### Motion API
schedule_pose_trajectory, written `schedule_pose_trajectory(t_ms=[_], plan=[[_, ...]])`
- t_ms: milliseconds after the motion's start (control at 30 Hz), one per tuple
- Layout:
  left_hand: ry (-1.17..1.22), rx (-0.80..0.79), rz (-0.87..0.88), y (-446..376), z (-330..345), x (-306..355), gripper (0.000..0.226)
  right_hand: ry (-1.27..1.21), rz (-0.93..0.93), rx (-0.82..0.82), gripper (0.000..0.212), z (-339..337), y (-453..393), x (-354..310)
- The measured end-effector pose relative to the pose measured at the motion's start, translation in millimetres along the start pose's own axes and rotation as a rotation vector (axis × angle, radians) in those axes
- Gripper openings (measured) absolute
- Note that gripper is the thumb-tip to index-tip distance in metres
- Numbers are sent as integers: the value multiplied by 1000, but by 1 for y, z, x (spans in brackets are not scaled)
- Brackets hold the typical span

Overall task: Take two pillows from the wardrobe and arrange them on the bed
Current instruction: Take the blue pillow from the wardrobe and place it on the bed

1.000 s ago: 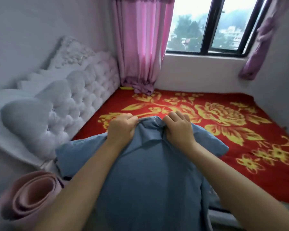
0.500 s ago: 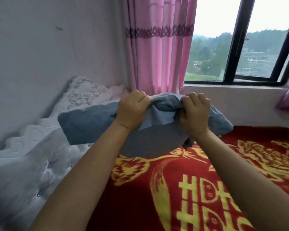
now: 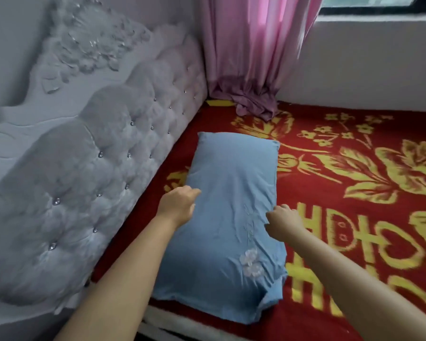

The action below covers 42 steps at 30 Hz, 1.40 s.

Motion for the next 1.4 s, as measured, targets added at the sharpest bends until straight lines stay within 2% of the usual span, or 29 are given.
schedule_pose_trajectory(t_ms=[133,267,433,533,600,700,833,900,933,1033,1100,1233,1400], plan=[[-52,-114,-34,-44,56,-43,31,-104,150,-92,24,39,-54,-17],[-134,-219,-147,-88,110,-76,29,-392,518,-124,31,80,-92,-27],[-64,-521,-271,-126,189,-89,57,-561,846,-126,71,137,-122,-22],[32,-694,-404,-139,235,-89,83,-642,926,-144,90,171,-140,-18],[47,-726,-459,-147,261,-88,86,-666,929,-141,92,192,-154,-17],[18,-665,-435,-156,290,-84,62,-554,909,-95,78,216,-170,-17],[-16,-539,-273,-160,309,-82,34,-381,767,110,39,227,-187,-24],[86,-444,-285,-158,304,-84,32,-364,684,235,26,217,-190,-32],[201,-397,-352,-156,298,-84,31,-383,691,279,23,209,-193,-35],[533,-250,-636,-153,262,-88,32,-499,793,408,26,170,-200,-44],[622,-127,-715,-164,229,-92,32,-575,822,589,35,126,-201,-47],[741,158,-656,-206,140,-99,34,-690,751,942,33,28,-206,-44],[814,312,-615,-250,50,-102,35,-836,719,1110,34,-59,-223,-38]])
Point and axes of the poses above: each hand's wrist, its own y-axis away from the middle knuckle, its own z-axis out of the palm, x = y × z, the point moved 4 cm from there along -y, towards the middle knuckle, and after that the axes turned 12 degrees about -z, right-handed, at the moved point
